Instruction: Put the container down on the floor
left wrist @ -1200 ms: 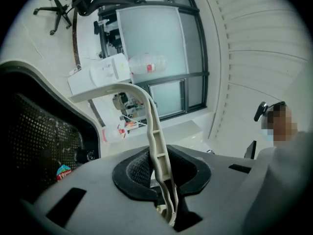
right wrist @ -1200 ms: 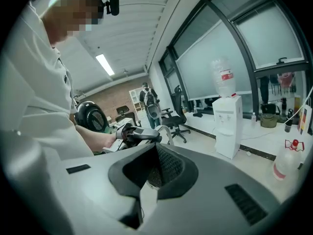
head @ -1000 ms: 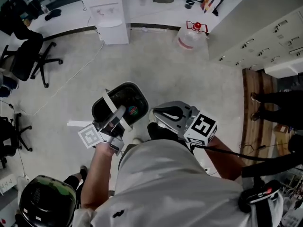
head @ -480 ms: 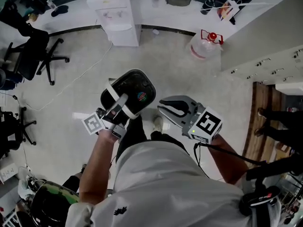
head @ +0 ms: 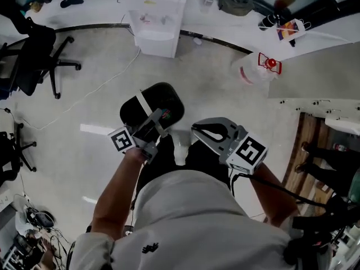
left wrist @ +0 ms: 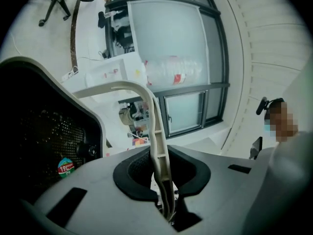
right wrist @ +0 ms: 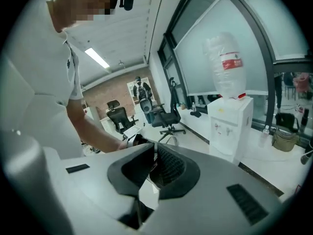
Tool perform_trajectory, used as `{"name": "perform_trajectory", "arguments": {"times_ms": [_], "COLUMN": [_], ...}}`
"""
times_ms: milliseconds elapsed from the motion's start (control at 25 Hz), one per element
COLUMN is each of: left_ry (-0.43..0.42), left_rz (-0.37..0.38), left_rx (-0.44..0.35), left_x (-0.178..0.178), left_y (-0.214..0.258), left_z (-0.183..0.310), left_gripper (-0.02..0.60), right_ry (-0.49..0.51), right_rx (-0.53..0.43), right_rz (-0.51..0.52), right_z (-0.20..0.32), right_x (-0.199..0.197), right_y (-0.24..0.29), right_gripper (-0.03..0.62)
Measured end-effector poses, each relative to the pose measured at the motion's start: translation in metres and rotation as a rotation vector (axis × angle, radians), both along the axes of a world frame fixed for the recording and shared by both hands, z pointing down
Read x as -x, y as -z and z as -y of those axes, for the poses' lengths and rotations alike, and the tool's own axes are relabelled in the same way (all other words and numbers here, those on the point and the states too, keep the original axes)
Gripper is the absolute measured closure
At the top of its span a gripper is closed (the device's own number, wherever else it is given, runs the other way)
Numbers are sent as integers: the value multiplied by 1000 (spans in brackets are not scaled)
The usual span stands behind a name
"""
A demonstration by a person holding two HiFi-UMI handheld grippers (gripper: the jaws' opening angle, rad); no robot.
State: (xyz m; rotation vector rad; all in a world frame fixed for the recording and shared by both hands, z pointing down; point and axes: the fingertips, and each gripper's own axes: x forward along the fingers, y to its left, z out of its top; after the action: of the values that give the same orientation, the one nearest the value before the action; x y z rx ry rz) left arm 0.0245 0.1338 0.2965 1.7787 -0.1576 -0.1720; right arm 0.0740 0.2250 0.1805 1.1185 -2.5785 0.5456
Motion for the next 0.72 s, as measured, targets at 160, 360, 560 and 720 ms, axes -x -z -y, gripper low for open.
{"name": "perform_trajectory", "arguments": {"times_ms": [160, 360, 560, 720], "left_ry": [-13, 54, 123, 157], "left_rz": [65, 105, 102, 129], "left_rx": [-10, -15, 17, 37], "left_x": [6, 15, 14, 15], "left_y": [-40, -91, -140, -197], "left_z": [63, 130, 186, 218], "left_gripper": [529, 531, 531, 531], "right_ry": [29, 174, 273, 320], "right_rx": [68, 183, 237, 290], "right_rz": [9, 1, -1, 2], "right_z": [74, 143, 201, 229], "right_x": [11, 31, 43, 41], "right_y": [-32, -90, -139, -182], "right_gripper": [576, 576, 576, 576]}}
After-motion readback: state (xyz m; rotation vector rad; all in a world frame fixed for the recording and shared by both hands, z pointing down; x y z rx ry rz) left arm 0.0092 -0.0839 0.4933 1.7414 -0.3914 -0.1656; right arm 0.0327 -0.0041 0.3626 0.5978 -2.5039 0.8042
